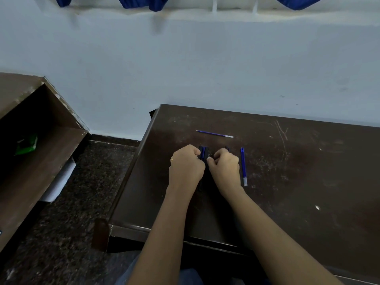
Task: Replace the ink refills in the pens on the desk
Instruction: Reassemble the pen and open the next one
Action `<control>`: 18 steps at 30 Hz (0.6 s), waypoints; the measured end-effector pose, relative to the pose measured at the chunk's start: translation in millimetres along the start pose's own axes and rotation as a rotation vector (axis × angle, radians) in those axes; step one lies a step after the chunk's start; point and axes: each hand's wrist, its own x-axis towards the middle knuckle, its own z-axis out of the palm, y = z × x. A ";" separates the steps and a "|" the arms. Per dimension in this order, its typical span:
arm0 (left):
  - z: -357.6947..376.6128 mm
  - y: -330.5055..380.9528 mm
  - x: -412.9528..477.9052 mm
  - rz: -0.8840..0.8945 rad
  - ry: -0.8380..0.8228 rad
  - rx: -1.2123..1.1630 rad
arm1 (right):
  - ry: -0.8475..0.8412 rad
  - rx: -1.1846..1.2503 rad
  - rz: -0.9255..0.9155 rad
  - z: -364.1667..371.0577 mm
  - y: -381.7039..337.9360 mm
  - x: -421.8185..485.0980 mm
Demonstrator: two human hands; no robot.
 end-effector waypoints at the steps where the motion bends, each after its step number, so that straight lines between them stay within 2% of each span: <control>1: -0.5 0.4 -0.1 0.002 0.001 -0.010 | -0.052 0.008 0.027 2.2 -2.7 -1.3; 7: -1.9 -1.5 2.8 -0.007 -0.002 -0.021 | -0.177 -0.067 0.109 13.6 -11.7 -3.9; 14: -0.8 -0.6 3.0 -0.008 0.010 -0.040 | -0.185 -0.241 0.065 7.3 -21.8 -6.6; 16: -0.8 0.9 1.0 0.009 0.024 -0.043 | -0.166 -0.168 0.109 -0.7 -25.1 -6.0; 18: -1.3 1.4 0.5 0.001 0.026 -0.052 | -0.129 0.020 0.152 -9.5 -28.9 -5.6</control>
